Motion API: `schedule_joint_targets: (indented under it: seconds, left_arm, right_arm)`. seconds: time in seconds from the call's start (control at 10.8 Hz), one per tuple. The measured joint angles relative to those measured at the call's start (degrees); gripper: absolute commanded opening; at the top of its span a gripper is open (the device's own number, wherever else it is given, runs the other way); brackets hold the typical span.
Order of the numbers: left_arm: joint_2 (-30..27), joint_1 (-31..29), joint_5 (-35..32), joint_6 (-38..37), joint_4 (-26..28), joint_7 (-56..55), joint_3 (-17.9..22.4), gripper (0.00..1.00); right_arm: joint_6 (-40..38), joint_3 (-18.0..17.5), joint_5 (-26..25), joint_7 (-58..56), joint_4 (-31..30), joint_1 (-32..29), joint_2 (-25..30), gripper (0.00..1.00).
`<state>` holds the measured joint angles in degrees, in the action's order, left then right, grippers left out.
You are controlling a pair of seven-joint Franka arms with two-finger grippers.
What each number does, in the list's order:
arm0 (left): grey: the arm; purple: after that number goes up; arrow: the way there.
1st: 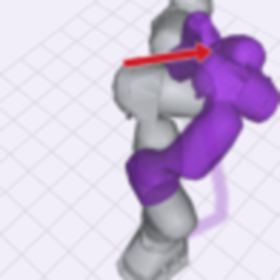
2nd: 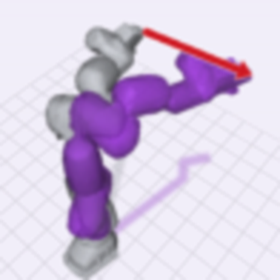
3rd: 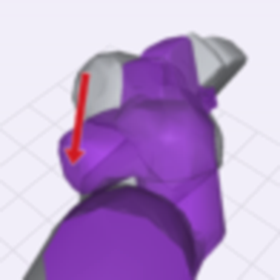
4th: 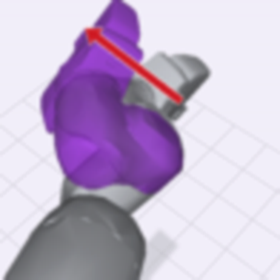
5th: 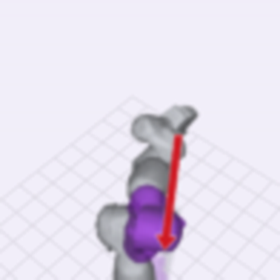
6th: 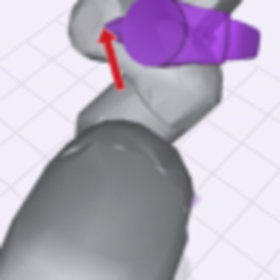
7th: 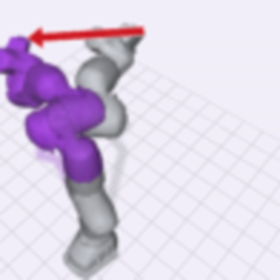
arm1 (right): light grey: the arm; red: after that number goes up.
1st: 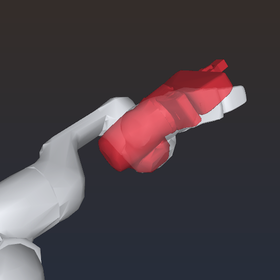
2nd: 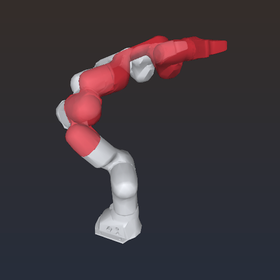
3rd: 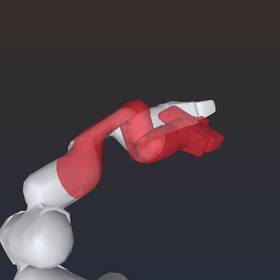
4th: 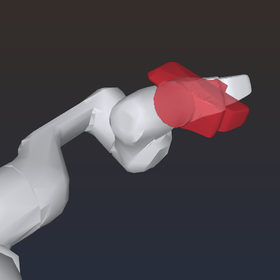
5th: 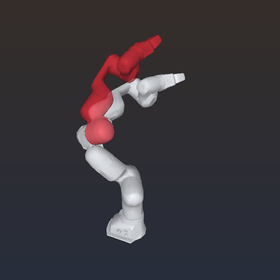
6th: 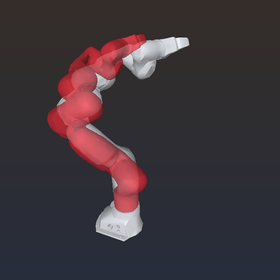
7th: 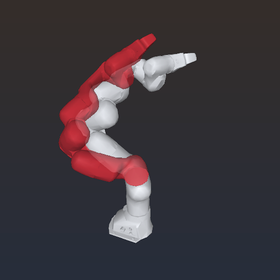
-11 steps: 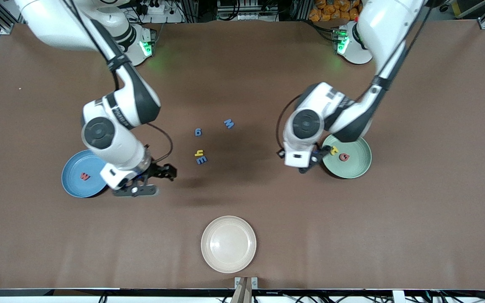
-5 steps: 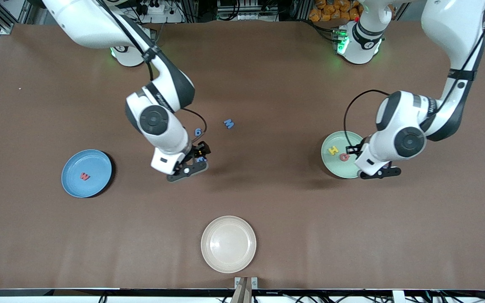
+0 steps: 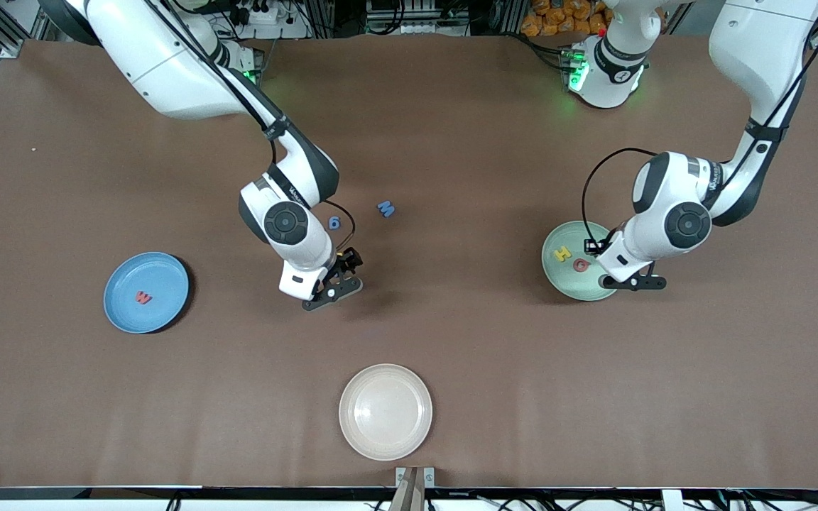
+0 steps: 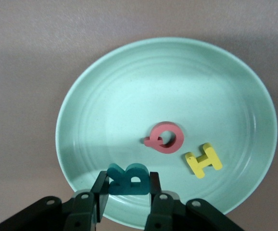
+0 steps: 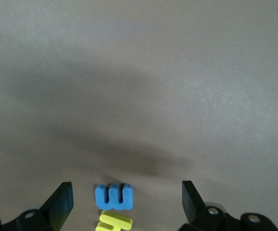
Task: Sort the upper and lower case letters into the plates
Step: 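Drop the R with the left gripper while the right gripper reaches the E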
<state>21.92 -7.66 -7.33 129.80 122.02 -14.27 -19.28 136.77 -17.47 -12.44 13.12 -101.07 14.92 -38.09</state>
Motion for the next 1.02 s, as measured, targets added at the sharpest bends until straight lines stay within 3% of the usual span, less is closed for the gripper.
schedule_joint_targets:
  seconds: [0.09, 0.19, 0.74, 1.02]
  left_arm:
    - [-0.02, -0.06, 0.0, 0.02, 0.02, 0.81, 0.01, 0.26]
    - [-0.04, -0.14, 0.0, 0.03, 0.03, 1.52, 0.02, 0.99]
    - [-0.1, 0.04, 0.06, 0.4, 0.02, -0.48, -0.66, 1.0]
    - [-0.12, 1.54, 0.14, 0.68, -0.54, -13.06, -5.75, 1.0]
  right_arm:
    - [1.04, 0.16, -0.06, 0.13, -0.68, 0.06, -0.19, 1.0]
    - [1.29, 0.19, -0.07, 0.35, -0.9, 0.14, -0.23, 1.0]
    - [1.3, 0.19, -0.17, 4.59, -2.15, 2.07, -0.98, 1.0]
    - [1.87, 0.24, -3.34, 6.02, -3.48, 2.24, -1.28, 1.0]
